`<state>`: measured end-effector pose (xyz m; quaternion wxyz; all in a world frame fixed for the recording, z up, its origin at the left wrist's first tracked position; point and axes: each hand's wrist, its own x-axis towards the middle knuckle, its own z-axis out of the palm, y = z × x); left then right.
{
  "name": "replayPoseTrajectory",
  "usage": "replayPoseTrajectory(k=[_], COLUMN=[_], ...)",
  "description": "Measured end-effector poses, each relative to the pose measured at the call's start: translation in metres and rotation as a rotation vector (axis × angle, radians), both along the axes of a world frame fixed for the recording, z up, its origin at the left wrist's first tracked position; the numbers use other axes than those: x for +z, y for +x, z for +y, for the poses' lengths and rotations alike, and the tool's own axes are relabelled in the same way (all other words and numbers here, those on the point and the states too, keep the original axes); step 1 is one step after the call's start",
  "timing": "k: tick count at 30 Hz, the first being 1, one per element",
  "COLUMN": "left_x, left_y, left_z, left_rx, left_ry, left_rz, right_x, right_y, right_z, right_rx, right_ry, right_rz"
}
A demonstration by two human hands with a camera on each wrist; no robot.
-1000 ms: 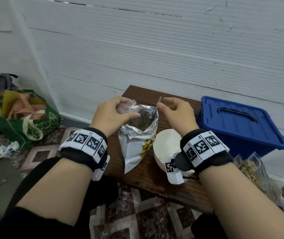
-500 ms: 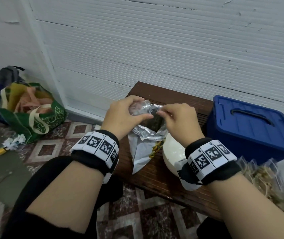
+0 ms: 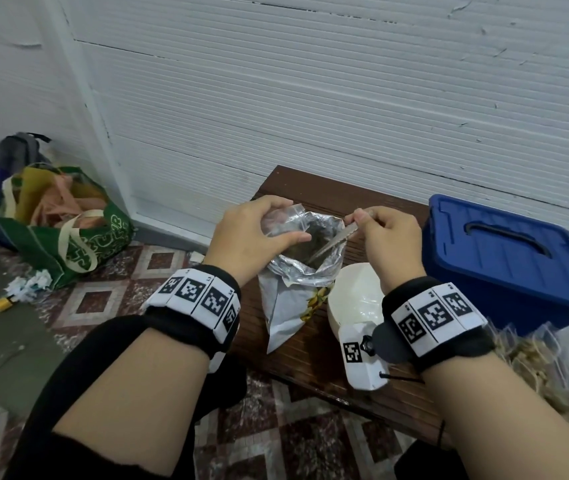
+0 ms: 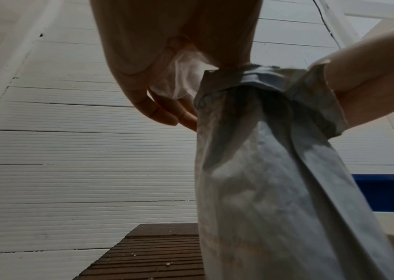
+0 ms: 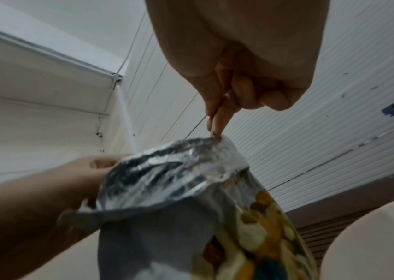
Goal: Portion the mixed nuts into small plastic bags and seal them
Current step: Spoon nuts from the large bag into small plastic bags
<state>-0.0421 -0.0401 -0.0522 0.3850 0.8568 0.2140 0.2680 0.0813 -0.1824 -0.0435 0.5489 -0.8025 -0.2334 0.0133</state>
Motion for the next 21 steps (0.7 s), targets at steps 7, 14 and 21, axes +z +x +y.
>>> replayPoseTrajectory(k=[7,14,21], left_x=[0.01,0.013,0.016], left_y=[-0.008,-0.013,-0.011], left_z=[0.01,0.018,0.016], left_rx=[-0.057,-0.106,-0.128], left_ry=[-0.075,-0.01,0.0], left_rz=[-0.009,0.042,0.091], right_x=[0.01,0.025,0.049], right_y=[0.019,0.04,0.05], right_z=[-0.008,-0.017,-0.022], right_rx=[-0.129,-0.197,-0.17], right_ry=[0.079,0.152,0.192], right_rz=[0.081,0.137,0.064])
